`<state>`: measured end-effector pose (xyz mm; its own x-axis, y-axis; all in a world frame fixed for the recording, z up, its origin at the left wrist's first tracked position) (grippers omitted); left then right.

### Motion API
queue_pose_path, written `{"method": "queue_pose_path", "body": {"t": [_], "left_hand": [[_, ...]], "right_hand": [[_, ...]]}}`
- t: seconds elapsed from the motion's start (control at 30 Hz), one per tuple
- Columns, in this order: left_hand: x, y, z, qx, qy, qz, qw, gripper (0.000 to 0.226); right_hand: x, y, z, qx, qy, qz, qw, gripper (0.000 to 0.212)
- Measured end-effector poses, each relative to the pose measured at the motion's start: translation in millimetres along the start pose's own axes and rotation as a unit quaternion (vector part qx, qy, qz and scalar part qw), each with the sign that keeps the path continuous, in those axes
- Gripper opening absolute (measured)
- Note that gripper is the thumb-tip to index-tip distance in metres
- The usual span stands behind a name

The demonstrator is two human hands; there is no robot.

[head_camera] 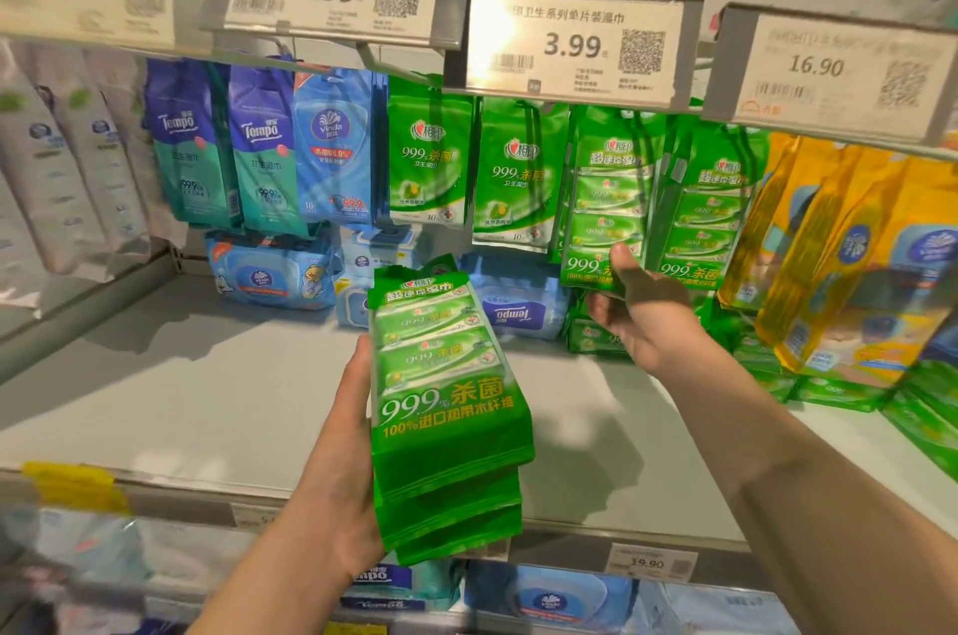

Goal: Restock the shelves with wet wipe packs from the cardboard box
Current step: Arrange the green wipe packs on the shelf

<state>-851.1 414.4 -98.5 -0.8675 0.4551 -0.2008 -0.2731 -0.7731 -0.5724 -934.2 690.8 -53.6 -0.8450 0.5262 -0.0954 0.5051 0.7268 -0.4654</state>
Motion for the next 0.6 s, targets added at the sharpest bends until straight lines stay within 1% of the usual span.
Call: {"method": "queue_pose_path", "body": {"t": [0.07, 0.2, 0.27, 0.3, 0.4, 0.47, 0.53, 0.6], "left_hand": [[-1, 0, 0, -0.006, 0.001, -0.003, 1.000, 0.071], [-2, 1, -3, -0.003, 0.011, -0.008, 1.000, 0.072], [-3, 4, -3, 0.001, 0.011, -0.009, 1.000, 0.072], [-3, 4, -3, 0.006, 0.010, -0.011, 1.000, 0.071], [-4, 2, -2, 0.016, 0.005, -0.020, 1.000, 0.070], [-4, -1, -4, 0.020, 0.004, -0.031, 0.999, 0.071], [-4, -5, -8, 0.027, 0.011, -0.039, 0.999, 0.074], [-3, -8, -14, 0.049, 0.020, -0.047, 0.998, 0.076]], "right_hand": [[3, 2, 4, -0.001, -0.030, 0.001, 1.000, 0.033], [3, 14, 9, 0.005, -0.060, 0.021, 0.998, 0.022], [-5, 19, 13, -0.018, -0.066, 0.029, 0.997, 0.015], [-12, 23, 14, -0.046, -0.063, 0.040, 0.996, 0.016], [-39, 26, 15, -0.148, -0.045, 0.062, 0.986, 0.028], [-64, 14, 21, -0.189, -0.058, 0.016, 0.980, 0.037], [-96, -4, 31, -0.213, -0.101, -0.067, 0.969, 0.052], [-130, -17, 38, -0.250, -0.151, -0.152, 0.944, 0.070]]}}
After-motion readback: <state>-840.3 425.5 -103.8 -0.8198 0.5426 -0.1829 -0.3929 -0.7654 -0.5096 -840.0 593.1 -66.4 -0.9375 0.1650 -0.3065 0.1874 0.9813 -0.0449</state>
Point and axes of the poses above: each hand's wrist, its own x-axis towards the middle knuckle, its own y-axis out of the back of the hand, z = x × y, the point moved 10 cm from there along x, towards the middle knuckle, and after that the axes turned 12 degrees about x, right-handed, at the moved point
